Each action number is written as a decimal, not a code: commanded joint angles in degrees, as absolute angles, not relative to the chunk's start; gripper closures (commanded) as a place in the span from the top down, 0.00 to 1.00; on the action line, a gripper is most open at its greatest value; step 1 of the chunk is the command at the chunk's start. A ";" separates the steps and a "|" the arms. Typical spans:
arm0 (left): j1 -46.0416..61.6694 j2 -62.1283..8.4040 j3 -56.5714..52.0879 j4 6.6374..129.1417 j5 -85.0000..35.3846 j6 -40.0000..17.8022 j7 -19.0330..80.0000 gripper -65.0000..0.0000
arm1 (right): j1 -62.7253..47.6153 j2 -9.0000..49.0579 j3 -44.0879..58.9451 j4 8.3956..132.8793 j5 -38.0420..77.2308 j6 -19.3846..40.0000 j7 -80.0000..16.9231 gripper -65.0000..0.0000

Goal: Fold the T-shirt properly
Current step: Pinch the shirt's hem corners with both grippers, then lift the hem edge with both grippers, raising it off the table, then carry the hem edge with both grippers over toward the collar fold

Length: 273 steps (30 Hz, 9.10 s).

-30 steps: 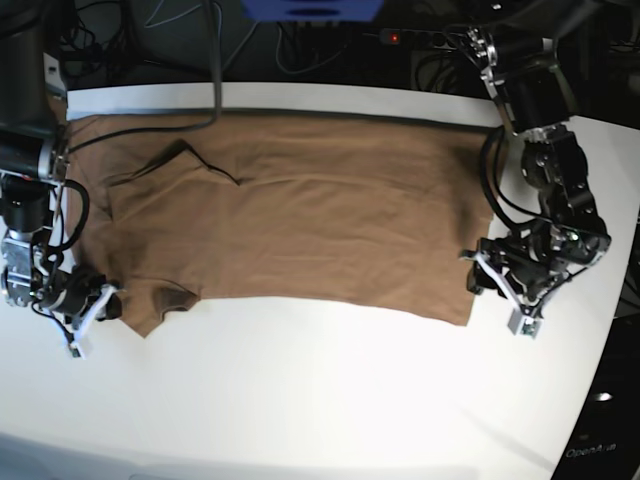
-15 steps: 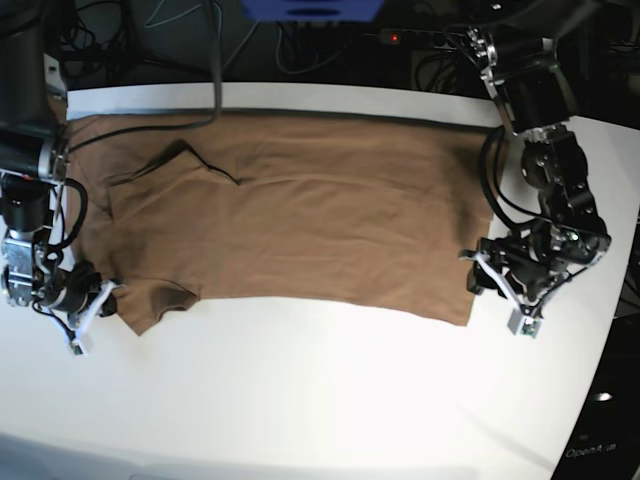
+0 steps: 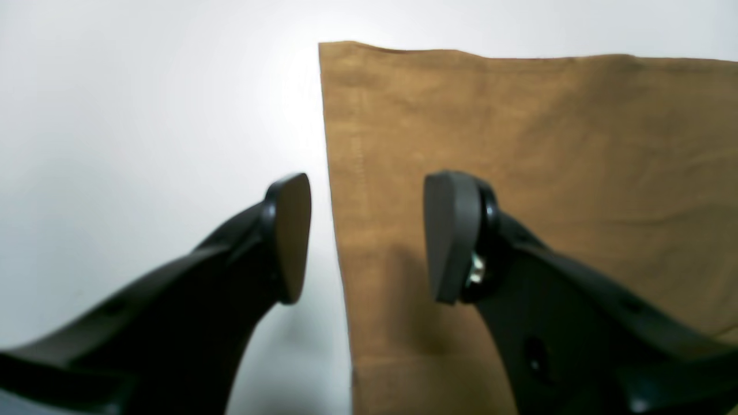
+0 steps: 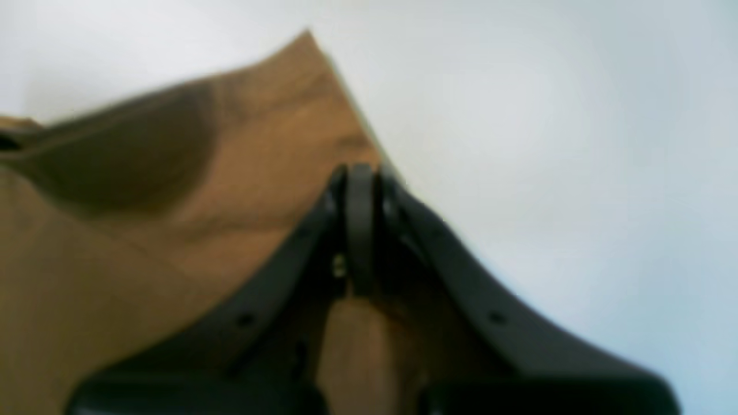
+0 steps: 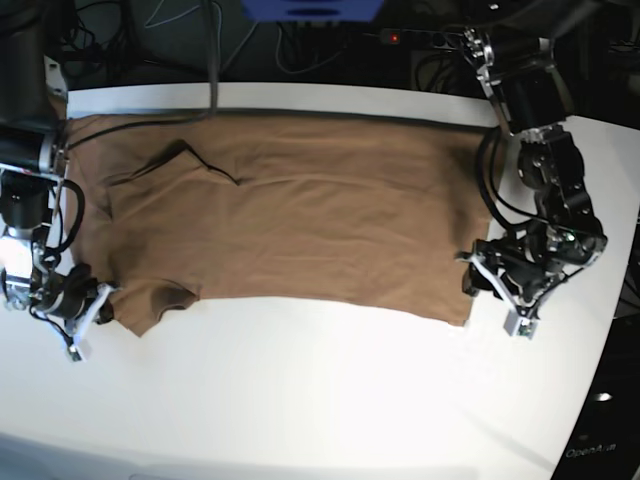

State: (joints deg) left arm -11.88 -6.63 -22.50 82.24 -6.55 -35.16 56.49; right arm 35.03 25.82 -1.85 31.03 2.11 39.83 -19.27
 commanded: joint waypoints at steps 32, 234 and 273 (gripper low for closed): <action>-30.20 -7.43 -22.81 60.88 -7.16 -35.38 55.34 0.81 | 18.86 26.68 1.19 61.58 2.86 40.00 -24.04 0.01; 6.55 -5.67 -22.90 107.30 -14.37 -27.65 61.32 0.05 | -26.59 19.82 25.89 107.12 2.86 40.00 -22.11 0.01; 13.32 -7.52 -22.81 103.87 -14.02 -27.65 56.57 0.04 | -26.15 13.05 26.86 107.03 -6.46 40.00 -17.10 0.02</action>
State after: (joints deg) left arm 13.65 -7.16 -22.72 102.69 -13.50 -27.55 57.63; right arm -25.98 12.49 26.41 106.04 -6.87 40.27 -17.93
